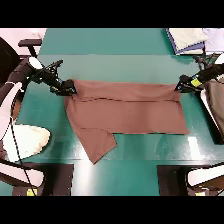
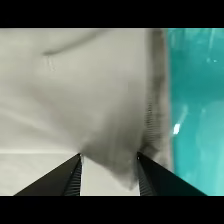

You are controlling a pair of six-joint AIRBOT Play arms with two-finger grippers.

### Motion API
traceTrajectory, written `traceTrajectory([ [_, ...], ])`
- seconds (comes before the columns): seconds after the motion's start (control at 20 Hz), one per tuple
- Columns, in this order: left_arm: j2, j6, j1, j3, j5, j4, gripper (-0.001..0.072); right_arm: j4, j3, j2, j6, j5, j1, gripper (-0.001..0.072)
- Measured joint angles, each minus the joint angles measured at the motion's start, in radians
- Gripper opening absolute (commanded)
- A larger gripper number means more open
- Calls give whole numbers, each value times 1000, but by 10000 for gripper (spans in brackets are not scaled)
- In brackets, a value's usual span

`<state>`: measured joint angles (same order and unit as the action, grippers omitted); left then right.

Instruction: Fold the shirts.

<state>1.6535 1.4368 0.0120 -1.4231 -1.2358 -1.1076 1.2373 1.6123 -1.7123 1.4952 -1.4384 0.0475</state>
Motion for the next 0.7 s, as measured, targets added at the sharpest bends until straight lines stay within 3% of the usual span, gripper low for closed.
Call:
traceTrajectory([
  [0.25, -157, 14, 1, 96, -37, -64, 477, -27, -47, 100, -37, -59, 24, 395],
  [0.5, -419, 41, 1, 453, -51, -90, 478, -35, -254, 310, -47, -26, 40, 395],
  [0.7, -578, 47, 1, 724, -24, 5, 477, -40, -386, 449, -48, 41, 41, 395],
])
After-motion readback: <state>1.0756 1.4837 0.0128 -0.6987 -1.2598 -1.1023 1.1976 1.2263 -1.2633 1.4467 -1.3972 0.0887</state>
